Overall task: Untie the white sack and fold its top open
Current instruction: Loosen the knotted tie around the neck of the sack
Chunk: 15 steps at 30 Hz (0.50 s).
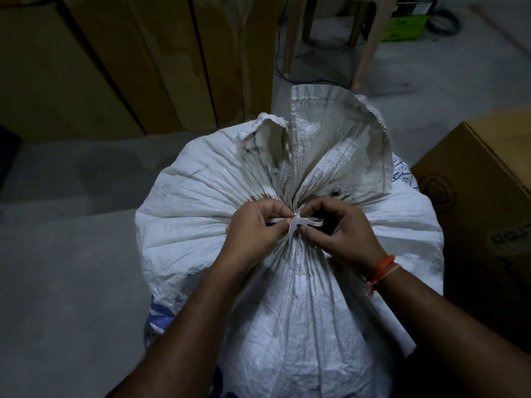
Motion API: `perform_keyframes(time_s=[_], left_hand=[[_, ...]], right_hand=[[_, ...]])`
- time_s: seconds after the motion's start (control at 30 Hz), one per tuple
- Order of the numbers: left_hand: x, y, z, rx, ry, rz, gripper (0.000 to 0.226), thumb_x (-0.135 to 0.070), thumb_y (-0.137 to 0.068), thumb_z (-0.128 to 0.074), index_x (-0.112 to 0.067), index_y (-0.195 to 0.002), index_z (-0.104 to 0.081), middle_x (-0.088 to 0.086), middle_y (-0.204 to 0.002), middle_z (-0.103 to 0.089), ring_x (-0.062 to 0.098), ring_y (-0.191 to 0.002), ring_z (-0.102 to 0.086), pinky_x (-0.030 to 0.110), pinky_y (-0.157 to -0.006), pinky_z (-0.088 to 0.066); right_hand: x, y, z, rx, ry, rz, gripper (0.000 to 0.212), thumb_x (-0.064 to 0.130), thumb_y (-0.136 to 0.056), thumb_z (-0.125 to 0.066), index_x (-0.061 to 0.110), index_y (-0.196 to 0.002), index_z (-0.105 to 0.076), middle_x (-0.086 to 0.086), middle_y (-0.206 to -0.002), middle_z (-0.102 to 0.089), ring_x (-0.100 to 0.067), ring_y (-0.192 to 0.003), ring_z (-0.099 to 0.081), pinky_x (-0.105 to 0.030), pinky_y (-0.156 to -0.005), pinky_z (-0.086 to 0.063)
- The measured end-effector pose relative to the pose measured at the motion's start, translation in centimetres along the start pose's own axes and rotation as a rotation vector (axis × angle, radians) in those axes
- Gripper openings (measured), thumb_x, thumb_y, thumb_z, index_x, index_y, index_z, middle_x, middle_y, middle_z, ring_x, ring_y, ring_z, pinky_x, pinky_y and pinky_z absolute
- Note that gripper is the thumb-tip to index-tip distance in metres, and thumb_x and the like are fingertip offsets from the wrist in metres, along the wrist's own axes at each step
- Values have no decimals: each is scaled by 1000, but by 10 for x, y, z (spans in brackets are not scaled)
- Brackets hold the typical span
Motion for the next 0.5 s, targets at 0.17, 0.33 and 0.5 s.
perform_keyframes(time_s=[0.17, 0.33, 0.5], left_hand=[[-1, 1, 1, -4, 7, -12, 20, -41, -76, -85, -24, -86, -81, 6, -83, -83, 34, -82, -79, 63, -84, -63], [-8, 0, 2, -15, 11, -47, 12, -31, -86, -86, -21, -91, -81, 5, -86, -83, 37, -89, -78, 61, -85, -63], [-9, 0, 3, -17, 16, -57, 10, -33, -89, -82, -23, -93, -80, 3, -86, -82, 23, -82, -78, 60, -85, -63]], right_hand=[[0, -1, -1, -20, -79, -42, 16, -3, -81, -80, 9, -90, -73, -9, -89, -75, -25, -83, -74, -44, -74, -61], [3, -5, 1, -8, -190, -67, 15, -11, -83, -78, 2, -90, -73, -8, -87, -75, -12, -76, -70, -24, -71, -55], [3, -10, 4, -24, -251, -90, 13, -10, -83, -78, 0, -91, -73, -11, -86, -76, -13, -78, -70, -25, -73, -57]])
Point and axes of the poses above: each hand's wrist, its own y-axis away from the middle knuckle, its own z-axis out of the back of the hand, x = y × z, the point moved 8 cm from there along -y, towards the middle knuckle
